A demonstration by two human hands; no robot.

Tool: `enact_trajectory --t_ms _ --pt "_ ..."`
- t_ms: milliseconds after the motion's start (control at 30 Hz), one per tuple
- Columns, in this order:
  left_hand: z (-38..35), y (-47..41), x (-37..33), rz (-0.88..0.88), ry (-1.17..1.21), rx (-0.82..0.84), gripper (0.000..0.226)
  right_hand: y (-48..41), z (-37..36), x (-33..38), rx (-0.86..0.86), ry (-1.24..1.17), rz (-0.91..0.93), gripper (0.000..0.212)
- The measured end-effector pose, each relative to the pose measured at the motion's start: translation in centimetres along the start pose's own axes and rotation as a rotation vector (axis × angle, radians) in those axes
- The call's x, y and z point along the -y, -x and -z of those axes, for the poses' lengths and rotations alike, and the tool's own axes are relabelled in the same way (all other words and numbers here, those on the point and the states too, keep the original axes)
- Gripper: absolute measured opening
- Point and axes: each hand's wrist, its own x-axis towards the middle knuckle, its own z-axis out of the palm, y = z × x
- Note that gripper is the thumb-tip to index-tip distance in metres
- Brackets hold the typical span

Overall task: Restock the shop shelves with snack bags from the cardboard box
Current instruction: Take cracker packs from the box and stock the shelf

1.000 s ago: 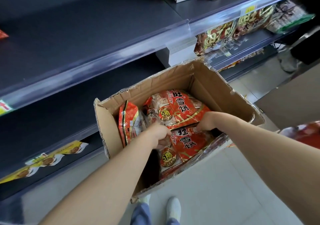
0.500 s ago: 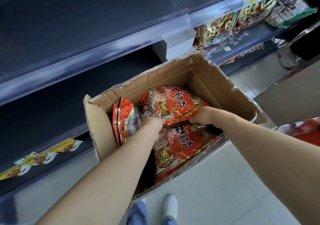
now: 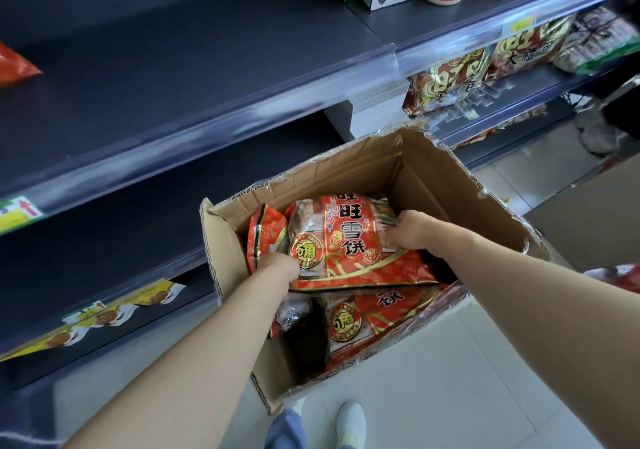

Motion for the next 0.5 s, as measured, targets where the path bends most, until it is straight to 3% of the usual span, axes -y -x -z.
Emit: enact_trajectory --t_ms 133,233,367,500 --pt "-0.4 -0.1 -0.7 -0.177 -0.071 0.009 0.060 -1.0 -1.6 -0.6 0.056 -0.080 -0.016 0.062" --pt "-1.1 -0.2 -1.5 -0.283 -0.090 0.112 0.065 -1.5 -2.1 -0.9 0.065 -0.220 -0.097 0.067" --pt "-1.3 -0.2 -2.2 -0.273 -0.012 0.108 0.050 -1.0 -1.4 -0.4 0.087 -0.407 -0.195 0.058" --pt "-0.2 -0.3 -2.1 -0.218 0.021 0.102 0.069 -0.2 -0.9 -0.6 0.131 -0.506 -0.261 0.052"
